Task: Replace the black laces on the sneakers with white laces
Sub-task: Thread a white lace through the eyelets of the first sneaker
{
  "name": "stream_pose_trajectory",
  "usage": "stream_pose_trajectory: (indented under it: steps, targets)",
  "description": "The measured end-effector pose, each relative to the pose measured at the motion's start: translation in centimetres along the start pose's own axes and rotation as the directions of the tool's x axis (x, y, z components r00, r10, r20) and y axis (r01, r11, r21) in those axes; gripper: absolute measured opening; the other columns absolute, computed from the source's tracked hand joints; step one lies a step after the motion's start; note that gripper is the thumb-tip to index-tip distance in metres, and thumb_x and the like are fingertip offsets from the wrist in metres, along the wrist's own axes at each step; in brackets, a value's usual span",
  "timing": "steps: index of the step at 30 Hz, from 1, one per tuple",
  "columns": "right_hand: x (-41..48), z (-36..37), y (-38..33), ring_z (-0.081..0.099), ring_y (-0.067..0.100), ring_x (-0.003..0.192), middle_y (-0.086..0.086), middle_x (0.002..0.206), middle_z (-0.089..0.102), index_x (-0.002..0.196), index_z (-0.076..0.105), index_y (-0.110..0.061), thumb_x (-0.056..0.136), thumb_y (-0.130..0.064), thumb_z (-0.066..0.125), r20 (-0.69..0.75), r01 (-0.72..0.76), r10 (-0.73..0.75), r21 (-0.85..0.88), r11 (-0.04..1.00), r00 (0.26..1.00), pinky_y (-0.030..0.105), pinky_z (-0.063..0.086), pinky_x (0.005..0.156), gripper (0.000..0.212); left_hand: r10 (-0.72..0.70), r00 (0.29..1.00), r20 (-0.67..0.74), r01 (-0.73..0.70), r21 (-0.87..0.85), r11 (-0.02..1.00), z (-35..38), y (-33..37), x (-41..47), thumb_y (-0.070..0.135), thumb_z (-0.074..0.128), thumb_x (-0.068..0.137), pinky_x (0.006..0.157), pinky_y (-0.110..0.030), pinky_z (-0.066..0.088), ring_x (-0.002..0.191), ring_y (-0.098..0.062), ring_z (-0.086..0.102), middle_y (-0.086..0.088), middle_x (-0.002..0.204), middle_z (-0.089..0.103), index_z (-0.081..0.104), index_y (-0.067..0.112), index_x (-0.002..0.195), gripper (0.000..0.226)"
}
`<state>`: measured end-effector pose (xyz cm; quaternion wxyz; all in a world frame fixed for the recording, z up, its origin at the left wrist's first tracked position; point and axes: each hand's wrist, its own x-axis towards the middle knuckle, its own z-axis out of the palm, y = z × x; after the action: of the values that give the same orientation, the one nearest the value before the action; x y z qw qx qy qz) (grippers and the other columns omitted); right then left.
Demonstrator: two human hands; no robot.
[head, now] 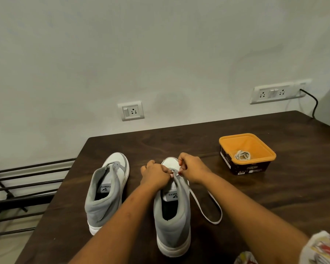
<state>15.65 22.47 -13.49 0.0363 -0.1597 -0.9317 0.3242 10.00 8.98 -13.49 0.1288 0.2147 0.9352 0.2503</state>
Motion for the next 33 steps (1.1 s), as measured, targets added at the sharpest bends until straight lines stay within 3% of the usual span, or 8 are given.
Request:
stream_pose_trajectory:
  steps: [5, 8, 11, 15, 18, 22, 26, 33]
  targets:
    - [0.0, -0.1, -0.3, 0.062, 0.022, 0.084, -0.001, 0.08, 0.056, 0.081, 0.038, -0.03, 0.09, -0.002, 0.05, 0.002, 0.011, -0.011, 0.011, 1.0, 1.0, 0.043, 0.056, 0.083, 0.032, -0.063, 0.995, -0.08, 0.055, -0.102, 0.993, -0.5, -0.1, -0.3, 0.018, 0.067, 0.082, 0.104, -0.028, 0.034, 0.126, -0.021, 0.039, 0.003, 0.131, 0.05, 0.071, 0.03, 0.087, 0.014]
    - [0.0, -0.3, -0.6, 0.054, 0.014, 0.074, -0.004, 0.077, 0.052, 0.087, 0.041, -0.025, 0.091, -0.004, 0.051, -0.039, 0.039, -0.037, 0.069, 0.997, 0.999, 0.04, 0.055, 0.083, 0.024, -0.192, 0.981, 0.015, 0.19, -0.22, 0.957, -2.0, -0.2, -0.4, 0.019, 0.076, 0.073, 0.077, -0.032, 0.055, 0.085, -0.022, 0.062, -0.007, 0.094, 0.065, 0.066, 0.021, 0.076, 0.011]
    - [-0.2, 0.0, -1.4, 0.054, 0.01, 0.074, 0.0, 0.08, 0.053, 0.092, 0.042, -0.02, 0.09, -0.001, 0.053, -0.027, 0.082, -0.078, 0.155, 0.984, 0.997, 0.035, 0.052, 0.082, 0.022, -0.242, 0.962, 0.123, 0.268, -0.281, 0.922, -3.4, -0.4, -0.7, 0.009, 0.074, 0.074, 0.041, -0.02, 0.041, 0.043, -0.016, 0.047, -0.011, 0.067, 0.058, 0.072, -0.001, 0.086, 0.016]
    - [-0.6, 1.3, -2.7, 0.059, 0.019, 0.08, 0.006, 0.084, 0.061, 0.097, 0.041, -0.019, 0.089, -0.005, 0.059, -0.009, 0.094, -0.093, 0.166, 0.982, 0.996, 0.034, 0.052, 0.078, 0.024, -0.236, 0.956, 0.177, 0.29, -0.419, 0.86, -4.0, -0.5, -1.3, -0.005, 0.068, 0.078, 0.03, -0.011, 0.026, 0.024, -0.008, 0.034, -0.012, 0.063, 0.048, 0.066, -0.007, 0.091, 0.014]
    - [-0.6, 2.1, -3.1, 0.055, 0.017, 0.075, -0.002, 0.076, 0.055, 0.096, 0.04, -0.021, 0.088, -0.007, 0.059, -0.049, 0.073, -0.065, 0.172, 0.982, 0.997, 0.038, 0.052, 0.076, 0.025, -0.225, 0.945, 0.237, 0.318, -0.505, 0.802, -4.5, -0.7, -1.7, -0.007, 0.062, 0.083, 0.03, -0.011, 0.03, 0.025, -0.006, 0.039, -0.012, 0.065, 0.05, 0.062, -0.005, 0.087, 0.004]
    - [-0.7, 2.6, -3.4, 0.055, 0.018, 0.076, -0.001, 0.08, 0.055, 0.097, 0.038, -0.021, 0.088, -0.008, 0.058, -0.086, 0.042, -0.029, 0.155, 0.987, 0.996, 0.04, 0.051, 0.073, 0.025, -0.202, 0.93, 0.306, 0.347, -0.56, 0.752, -4.7, -0.9, -1.9, -0.009, 0.053, 0.088, 0.04, -0.015, 0.044, 0.056, -0.013, 0.049, -0.009, 0.071, 0.056, 0.06, 0.004, 0.077, 0.018]
    - [-0.9, 3.3, -3.6, 0.06, 0.022, 0.085, 0.008, 0.098, 0.062, 0.098, 0.033, -0.022, 0.091, -0.012, 0.054, -0.126, 0.003, 0.009, 0.099, 0.995, 0.992, 0.034, 0.046, 0.066, 0.025, -0.192, 0.926, 0.325, 0.351, -0.554, 0.755, -4.6, -1.1, -1.7, -0.009, 0.048, 0.09, 0.034, -0.012, 0.038, 0.055, -0.012, 0.045, -0.008, 0.069, 0.053, 0.059, 0.005, 0.078, 0.022]
    - [-1.1, 3.9, -3.7, 0.062, 0.026, 0.094, 0.008, 0.103, 0.064, 0.103, 0.034, -0.019, 0.092, -0.013, 0.051, -0.207, -0.089, 0.098, 0.053, 0.995, 0.973, 0.032, 0.042, 0.066, 0.021, -0.221, 0.899, 0.378, 0.411, -0.557, 0.722, -4.1, -1.3, -0.9, -0.009, 0.041, 0.094, 0.047, -0.018, 0.049, 0.067, -0.013, 0.052, -0.009, 0.078, 0.056, 0.058, 0.007, 0.079, 0.028]
